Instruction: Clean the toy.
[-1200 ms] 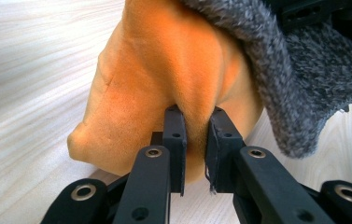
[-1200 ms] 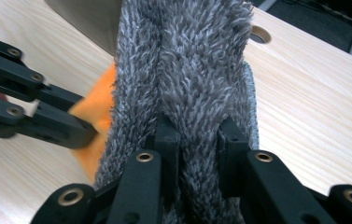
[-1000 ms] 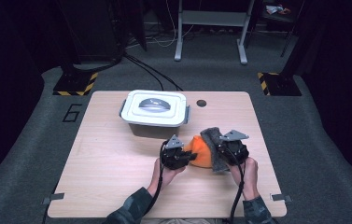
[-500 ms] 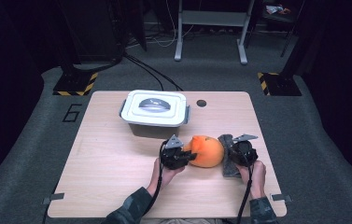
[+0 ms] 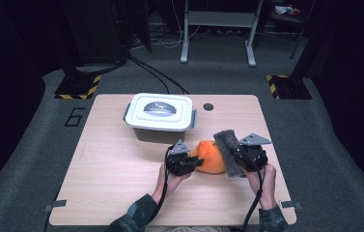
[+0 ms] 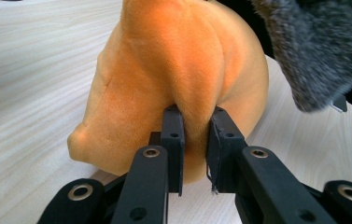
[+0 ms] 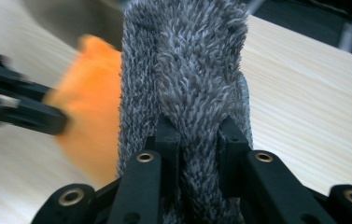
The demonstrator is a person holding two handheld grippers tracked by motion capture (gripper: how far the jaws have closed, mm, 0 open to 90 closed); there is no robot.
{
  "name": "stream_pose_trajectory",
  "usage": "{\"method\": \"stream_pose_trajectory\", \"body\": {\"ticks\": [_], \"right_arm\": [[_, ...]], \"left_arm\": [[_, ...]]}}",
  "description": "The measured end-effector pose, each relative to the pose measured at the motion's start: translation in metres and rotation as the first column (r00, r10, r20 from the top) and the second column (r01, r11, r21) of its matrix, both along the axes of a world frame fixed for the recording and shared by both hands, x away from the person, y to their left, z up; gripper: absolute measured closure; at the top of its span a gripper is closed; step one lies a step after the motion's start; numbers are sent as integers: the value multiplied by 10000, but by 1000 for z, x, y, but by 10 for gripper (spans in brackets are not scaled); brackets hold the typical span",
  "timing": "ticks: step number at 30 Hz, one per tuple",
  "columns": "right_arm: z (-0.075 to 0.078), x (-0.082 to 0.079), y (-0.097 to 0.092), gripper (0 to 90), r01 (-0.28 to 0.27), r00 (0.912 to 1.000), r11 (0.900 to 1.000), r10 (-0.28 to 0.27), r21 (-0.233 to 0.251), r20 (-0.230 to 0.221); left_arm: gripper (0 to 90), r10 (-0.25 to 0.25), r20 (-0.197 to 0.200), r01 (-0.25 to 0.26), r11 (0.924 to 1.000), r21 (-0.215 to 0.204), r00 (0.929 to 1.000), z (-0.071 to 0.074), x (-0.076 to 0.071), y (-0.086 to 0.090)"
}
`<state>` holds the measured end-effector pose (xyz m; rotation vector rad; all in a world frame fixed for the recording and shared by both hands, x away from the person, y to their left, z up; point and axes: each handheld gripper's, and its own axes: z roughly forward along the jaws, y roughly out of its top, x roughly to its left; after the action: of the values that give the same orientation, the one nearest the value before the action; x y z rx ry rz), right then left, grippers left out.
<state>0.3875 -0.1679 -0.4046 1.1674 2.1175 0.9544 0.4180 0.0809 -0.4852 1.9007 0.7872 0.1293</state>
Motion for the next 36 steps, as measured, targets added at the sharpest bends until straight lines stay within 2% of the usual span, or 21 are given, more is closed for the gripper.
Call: {"method": "stream_pose_trajectory", "body": {"ticks": [1, 3, 5, 6, 8, 10, 12, 14, 17, 20, 23, 27, 29, 31, 36], "right_arm": [[0, 0, 5, 747, -218, 9998, 9998, 218, -32, -4], [-4, 4, 17, 747, -395, 9988, 9991, 390, -151, -309], [-13, 10, 25, 748, -288, 9979, 9983, 258, -505, -600], [-17, 13, 25, 749, -335, 9981, 9974, 302, -635, -538], [-20, 16, 24, 749, -227, 9978, 9993, 207, -304, -638], [-20, 17, 22, 749, -239, 9973, 9994, 220, -265, -706], [-21, 17, 21, 750, -197, 9977, 9993, 176, -314, -662], [-22, 17, 21, 750, -225, 9975, 9992, 202, -337, -680], [-22, 18, 20, 750, -255, 9976, 9990, 230, -376, -647], [-21, 16, 21, 749, -166, 9983, 9994, 147, -319, -571], [-15, 13, 23, 748, -207, 9996, 9993, 202, -310, -174], [-4, 6, 33, 748, -797, 9968, 9968, 797, -6, 64], [-5, 7, 43, 747, -994, 9950, 9947, 994, -271, -32], [-9, 9, 52, 748, -909, 9958, 9913, 911, -947, -14], [-12, 12, 45, 748, -827, 9966, 9948, 826, -597, -34]], "left_arm": [[780, -22, -32, 22, 10000, 1, 10000, 0, 0, 0], [776, -19, -6, 19, 10000, 7, 10000, 0, 0, 0], [758, -24, 20, 24, 10000, 74, 10000, 0, 0, 0], [739, 1, 58, -2, 9999, 112, 10000, 0, 0, 1], [675, 56, 93, -56, 10000, 68, 9999, 0, 1, 2], [584, 46, 217, -51, 9997, 224, 9998, 2, 0, 1], [557, 20, 409, -41, 9987, 505, 9992, 3, -1, -1], [577, -40, 555, 4, 9979, 646, 9985, 2, -1, -3], [691, -65, 535, 32, 9981, 616, 9985, 1, -1, -5], [756, -39, 673, -7, 9977, 682, 9977, 2, -2, -5], [775, -5, 689, -43, 9976, 695, 9976, 2, -2, -5], [781, -107, 793, 50, 9974, 717, 9968, 3, -3, -6], [783, -73, 899, -5, 9962, 871, 9959, 4, -5, -7], [785, -36, 838, -35, 9964, 846, 9965, 3, -4, -7], [786, -48, 717, 1, 9979, 655, 9974, 2, -2, -6]]}}
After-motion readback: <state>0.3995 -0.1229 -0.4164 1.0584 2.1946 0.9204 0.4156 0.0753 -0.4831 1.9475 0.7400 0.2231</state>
